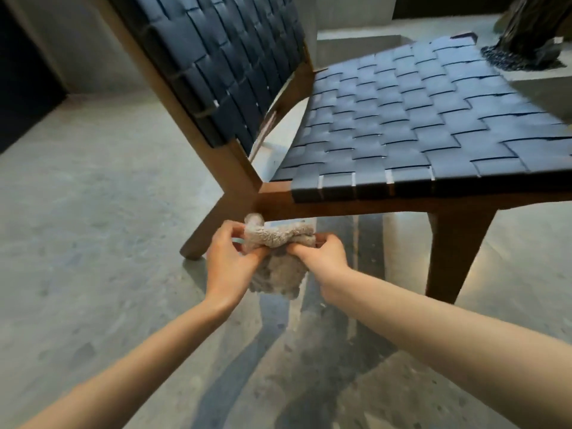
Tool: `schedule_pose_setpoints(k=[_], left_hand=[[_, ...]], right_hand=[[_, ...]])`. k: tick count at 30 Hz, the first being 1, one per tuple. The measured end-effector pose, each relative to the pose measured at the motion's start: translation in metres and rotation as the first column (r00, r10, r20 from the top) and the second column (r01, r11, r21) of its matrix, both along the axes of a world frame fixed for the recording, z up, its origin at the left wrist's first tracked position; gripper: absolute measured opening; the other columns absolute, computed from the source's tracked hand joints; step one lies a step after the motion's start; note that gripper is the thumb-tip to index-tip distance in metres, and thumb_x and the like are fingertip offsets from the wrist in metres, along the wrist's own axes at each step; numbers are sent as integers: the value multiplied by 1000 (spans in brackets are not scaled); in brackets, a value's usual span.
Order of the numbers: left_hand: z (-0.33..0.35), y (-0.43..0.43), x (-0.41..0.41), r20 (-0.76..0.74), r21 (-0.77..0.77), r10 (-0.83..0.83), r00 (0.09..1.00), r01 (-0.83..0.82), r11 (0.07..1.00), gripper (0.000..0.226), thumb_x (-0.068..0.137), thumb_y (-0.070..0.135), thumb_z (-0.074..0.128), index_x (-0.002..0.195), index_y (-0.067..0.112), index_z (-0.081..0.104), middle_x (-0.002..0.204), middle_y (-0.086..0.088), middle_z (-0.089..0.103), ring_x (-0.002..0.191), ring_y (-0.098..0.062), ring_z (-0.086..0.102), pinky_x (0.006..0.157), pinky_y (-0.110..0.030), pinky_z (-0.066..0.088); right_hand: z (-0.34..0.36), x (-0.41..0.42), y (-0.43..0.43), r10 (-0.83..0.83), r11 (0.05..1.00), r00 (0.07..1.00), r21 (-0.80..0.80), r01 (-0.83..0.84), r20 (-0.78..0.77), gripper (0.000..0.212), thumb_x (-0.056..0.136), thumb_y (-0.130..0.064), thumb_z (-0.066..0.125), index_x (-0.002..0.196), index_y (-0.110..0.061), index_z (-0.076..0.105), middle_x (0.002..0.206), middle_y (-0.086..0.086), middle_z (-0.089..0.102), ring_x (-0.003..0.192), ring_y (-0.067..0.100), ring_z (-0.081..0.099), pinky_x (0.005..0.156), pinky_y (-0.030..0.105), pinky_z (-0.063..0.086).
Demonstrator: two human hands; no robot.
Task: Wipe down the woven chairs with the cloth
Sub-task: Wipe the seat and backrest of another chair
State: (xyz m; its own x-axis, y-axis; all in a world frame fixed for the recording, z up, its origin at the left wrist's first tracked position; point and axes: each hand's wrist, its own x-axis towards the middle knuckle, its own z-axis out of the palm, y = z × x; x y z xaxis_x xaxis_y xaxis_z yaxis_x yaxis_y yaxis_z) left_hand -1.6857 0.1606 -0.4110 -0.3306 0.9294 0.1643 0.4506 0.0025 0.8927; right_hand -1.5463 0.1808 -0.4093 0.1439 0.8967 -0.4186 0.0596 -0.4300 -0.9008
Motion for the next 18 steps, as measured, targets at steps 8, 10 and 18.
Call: schedule_pose_setpoints(k=[8,10,18], left_hand=[[7,37,-75,-115,56,43,992,-37,998,26,80,26,73,94,20,52,100,3,53,84,-8,55,62,-12,40],[6,51,-76,-117,76,3,993,6,997,25,83,25,71,98,21,51,103,3,49,88,-9,54,69,-14,42],[-8,72,-65,-182,240,8,983,36,970,26,92,11,56,117,13,64,119,-2,64,108,-17,58,97,-40,47]], right_hand=[[-2,-114,27,-231,953,967,-225,203,-106,64,91,-35,61,140,-10,28,143,14,39,130,32,42,107,41,37],[-7,-120,33,-262,949,953,-220,226,-151,67,92,-33,59,144,-7,24,148,15,34,134,33,38,110,42,35],[-20,-120,51,-413,898,757,-89,430,-507,43,85,-1,67,124,-8,52,119,5,62,100,18,61,87,28,50]])
